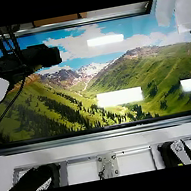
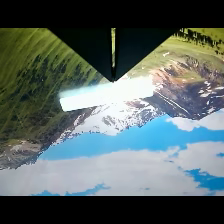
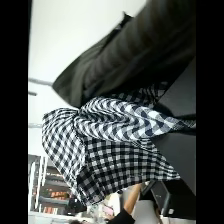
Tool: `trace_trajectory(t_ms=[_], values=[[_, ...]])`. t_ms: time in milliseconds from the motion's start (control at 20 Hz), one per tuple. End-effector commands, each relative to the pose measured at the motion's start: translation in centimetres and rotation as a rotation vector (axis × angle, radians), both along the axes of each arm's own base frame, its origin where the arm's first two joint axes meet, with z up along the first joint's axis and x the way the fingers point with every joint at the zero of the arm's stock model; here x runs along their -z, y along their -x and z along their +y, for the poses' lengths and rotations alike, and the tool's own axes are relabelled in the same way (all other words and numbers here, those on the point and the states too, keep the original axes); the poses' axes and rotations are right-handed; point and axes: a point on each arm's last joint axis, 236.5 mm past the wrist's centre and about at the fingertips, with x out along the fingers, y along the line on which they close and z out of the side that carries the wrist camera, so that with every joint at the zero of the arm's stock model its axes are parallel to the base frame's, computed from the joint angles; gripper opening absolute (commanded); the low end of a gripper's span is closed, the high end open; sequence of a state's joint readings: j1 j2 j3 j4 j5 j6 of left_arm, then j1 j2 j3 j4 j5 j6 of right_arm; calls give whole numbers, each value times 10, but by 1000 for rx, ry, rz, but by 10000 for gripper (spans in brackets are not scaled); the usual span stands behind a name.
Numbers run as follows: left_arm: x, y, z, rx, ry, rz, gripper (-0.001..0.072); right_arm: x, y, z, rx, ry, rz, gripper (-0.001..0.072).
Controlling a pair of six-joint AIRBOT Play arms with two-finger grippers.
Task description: Fold the clothes and pants, and hang the long-sleeved shirts on hangers.
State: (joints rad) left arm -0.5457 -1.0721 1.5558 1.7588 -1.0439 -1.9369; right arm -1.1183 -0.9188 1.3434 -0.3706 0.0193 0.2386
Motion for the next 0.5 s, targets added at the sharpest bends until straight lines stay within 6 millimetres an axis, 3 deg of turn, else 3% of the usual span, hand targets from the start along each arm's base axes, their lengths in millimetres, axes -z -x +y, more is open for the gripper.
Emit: trace_trajectory(t_ms=[0, 450], values=[[0, 0, 1, -1, 1, -1, 17, 17, 6, -8, 1, -47, -12, 18], [0, 0, 1, -2, 0, 0, 17, 15, 8, 0, -3, -40, -12, 30]])
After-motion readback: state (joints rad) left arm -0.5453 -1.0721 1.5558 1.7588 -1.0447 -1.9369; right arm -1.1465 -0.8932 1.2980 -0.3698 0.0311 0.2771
